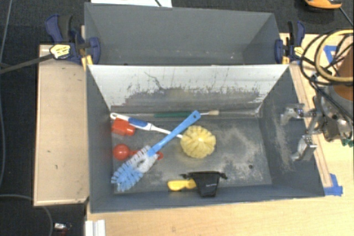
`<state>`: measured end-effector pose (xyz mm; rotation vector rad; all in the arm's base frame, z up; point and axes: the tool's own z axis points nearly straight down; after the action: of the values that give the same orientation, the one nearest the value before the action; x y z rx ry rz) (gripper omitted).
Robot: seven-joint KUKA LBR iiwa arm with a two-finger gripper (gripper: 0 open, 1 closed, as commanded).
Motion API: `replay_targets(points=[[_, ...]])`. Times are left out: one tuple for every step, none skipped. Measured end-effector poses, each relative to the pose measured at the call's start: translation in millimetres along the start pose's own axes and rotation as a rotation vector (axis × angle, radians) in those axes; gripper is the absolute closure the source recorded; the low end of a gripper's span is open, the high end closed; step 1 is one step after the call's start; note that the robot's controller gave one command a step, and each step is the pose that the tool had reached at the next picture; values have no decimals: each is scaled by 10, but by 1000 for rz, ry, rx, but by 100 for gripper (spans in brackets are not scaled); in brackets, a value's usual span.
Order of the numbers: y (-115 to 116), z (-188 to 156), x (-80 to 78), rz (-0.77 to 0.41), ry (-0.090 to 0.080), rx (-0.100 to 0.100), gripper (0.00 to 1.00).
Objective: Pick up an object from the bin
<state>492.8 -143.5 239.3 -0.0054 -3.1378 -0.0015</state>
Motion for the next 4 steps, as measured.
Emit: replay_targets(points=[[7, -35, -18, -5, -7, 2, 0], [380, 192, -597, 224, -13, 1, 0], [846, 650, -181, -59, -12, 3, 0], [940, 1576, -700, 77, -19, 2, 0]])
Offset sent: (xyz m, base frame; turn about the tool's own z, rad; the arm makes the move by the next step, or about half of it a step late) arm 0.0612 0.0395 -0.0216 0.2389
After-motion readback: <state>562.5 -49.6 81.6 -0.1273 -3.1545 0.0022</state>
